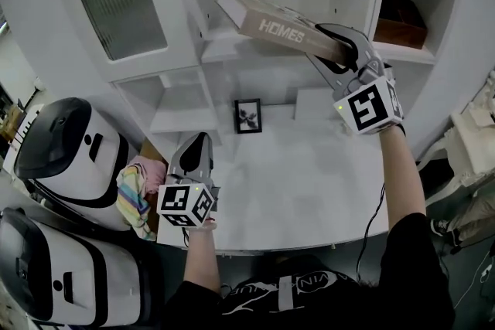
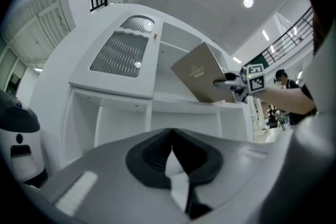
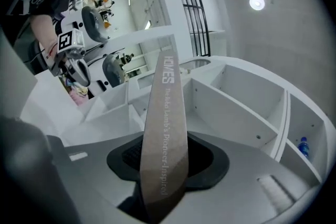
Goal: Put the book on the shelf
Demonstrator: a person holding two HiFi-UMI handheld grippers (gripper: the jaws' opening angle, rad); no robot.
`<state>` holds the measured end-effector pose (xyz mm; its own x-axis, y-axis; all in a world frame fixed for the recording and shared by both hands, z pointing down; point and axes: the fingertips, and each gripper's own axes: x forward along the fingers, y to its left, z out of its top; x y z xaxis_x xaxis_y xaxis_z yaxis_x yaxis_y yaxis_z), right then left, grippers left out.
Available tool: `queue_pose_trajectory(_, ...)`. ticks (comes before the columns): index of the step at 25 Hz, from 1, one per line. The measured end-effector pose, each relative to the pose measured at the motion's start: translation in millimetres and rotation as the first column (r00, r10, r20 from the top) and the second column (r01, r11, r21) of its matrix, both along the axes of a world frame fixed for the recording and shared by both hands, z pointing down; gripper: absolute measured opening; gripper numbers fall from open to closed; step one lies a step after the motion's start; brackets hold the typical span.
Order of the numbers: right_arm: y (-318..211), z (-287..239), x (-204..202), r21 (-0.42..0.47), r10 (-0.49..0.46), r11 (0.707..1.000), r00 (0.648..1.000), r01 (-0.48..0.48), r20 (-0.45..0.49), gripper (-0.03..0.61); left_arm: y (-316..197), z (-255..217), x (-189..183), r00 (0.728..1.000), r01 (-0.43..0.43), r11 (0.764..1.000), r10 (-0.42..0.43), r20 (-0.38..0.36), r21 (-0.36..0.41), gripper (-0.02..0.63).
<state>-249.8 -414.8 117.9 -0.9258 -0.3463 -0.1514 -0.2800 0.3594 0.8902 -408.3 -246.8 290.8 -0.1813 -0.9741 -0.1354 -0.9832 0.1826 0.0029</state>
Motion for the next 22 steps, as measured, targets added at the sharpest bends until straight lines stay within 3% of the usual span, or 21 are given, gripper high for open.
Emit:
queue_pose_trajectory(7, -31, 35, -36, 0.158, 0.096, 0.985, 0.976, -0.066, -0.195, 0.178, -8, 17, -8, 0.998, 0.056, 0.997, -0.055, 0.026, -0.05, 0.0)
queue_pose_trajectory(13, -43, 57, -59, 0.212, 0.171, 0.972, 0.929, -0.104, -0.327, 0.183, -16, 28, -29, 0.999, 0.053, 0.996, -0.053, -0.002, -0.071, 0.0)
queue_pose_trajectory(22, -63, 75, -80, 0.218, 0.257, 0.958, 0.891, -0.185, -0.373, 0.199, -50, 36, -38, 0.999, -0.045, 0.995, 0.045, 0.0, -0.093, 0.0)
